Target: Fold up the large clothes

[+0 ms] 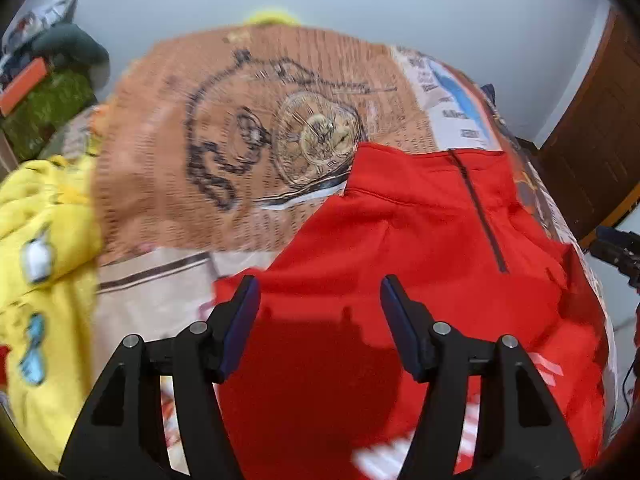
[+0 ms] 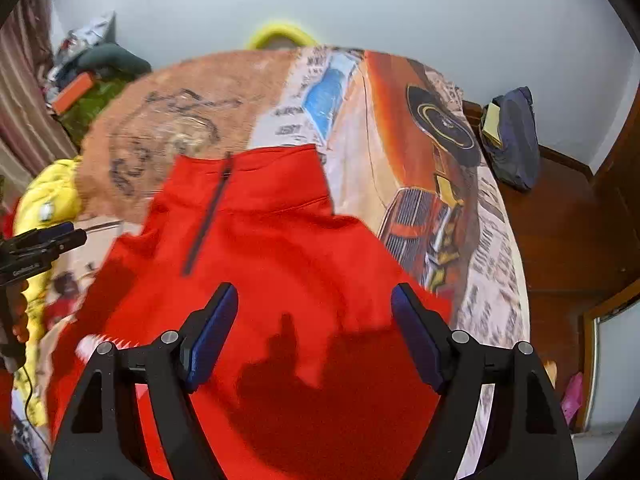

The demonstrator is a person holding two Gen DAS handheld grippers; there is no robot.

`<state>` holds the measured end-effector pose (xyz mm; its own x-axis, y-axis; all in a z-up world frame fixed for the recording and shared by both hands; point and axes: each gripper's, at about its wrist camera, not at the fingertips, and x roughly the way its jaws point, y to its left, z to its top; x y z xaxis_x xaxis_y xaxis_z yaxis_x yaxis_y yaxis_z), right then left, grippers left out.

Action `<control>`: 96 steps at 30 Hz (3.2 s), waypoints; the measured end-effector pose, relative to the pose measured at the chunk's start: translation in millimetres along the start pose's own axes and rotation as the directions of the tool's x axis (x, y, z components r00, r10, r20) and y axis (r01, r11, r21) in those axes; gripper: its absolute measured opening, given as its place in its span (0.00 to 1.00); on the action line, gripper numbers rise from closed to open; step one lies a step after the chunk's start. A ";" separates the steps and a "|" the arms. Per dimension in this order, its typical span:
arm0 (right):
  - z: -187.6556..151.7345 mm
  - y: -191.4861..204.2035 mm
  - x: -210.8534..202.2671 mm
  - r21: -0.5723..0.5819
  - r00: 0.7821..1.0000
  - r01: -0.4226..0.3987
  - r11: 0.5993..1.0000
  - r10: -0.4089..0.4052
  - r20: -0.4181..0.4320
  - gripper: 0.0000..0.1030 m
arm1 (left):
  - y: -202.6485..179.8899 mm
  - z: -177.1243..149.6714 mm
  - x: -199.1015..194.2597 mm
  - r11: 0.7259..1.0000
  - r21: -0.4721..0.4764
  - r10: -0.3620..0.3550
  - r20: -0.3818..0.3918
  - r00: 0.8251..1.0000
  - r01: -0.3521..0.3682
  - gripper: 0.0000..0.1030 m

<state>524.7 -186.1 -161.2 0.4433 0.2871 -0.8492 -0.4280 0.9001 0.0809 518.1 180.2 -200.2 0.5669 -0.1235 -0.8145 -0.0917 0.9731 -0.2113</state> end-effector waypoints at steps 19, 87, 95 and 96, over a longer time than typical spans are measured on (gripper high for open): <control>28.4 7.8 101.8 -0.037 0.992 -0.100 0.994 0.097 -0.082 0.14 | 17.6 30.0 129.2 0.959 -0.191 -0.214 0.004 0.977 0.211 0.15; -123.2 24.7 -22.3 0.253 0.951 -0.263 0.931 0.295 -0.097 0.50 | -54.1 -199.5 -80.8 0.935 -0.134 -0.341 -0.089 0.936 0.328 0.51; -121.0 42.0 -46.8 0.112 0.959 -0.277 0.954 0.282 -0.028 0.17 | -74.9 -193.1 -63.3 0.948 -0.095 -0.313 -0.103 0.944 0.304 0.18; -120.4 43.2 -56.2 0.098 0.958 -0.285 0.953 0.288 -0.013 0.16 | -78.9 -191.4 -68.0 0.954 -0.073 -0.298 -0.095 0.950 0.292 0.09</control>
<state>386.5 -202.8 -172.9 0.2909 0.5295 -0.7969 -0.4575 0.8085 0.3702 330.1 74.6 -231.5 0.4879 -0.4259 -0.7620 0.0182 0.8777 -0.4789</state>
